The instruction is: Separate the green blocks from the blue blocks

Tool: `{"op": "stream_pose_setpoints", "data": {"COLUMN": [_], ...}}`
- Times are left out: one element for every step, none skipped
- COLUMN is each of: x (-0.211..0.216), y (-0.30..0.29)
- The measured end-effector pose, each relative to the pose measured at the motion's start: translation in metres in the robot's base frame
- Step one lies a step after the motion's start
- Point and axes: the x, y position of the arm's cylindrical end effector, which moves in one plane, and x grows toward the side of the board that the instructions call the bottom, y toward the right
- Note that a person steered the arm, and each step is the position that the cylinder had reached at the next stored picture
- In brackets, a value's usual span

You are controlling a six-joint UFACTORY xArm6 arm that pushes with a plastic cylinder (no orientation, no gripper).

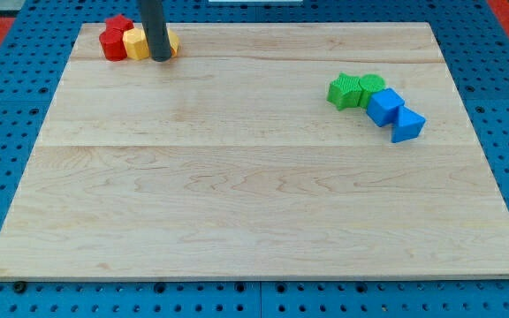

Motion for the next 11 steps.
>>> {"op": "stream_pose_setpoints", "data": {"x": [0.0,-0.012,-0.02,-0.005,0.0,0.018,0.05,0.079,0.075,0.097,0.097], "y": [0.013,0.075,0.166,0.241,0.28,0.346,0.379,0.354,0.322,0.259,0.209]}}
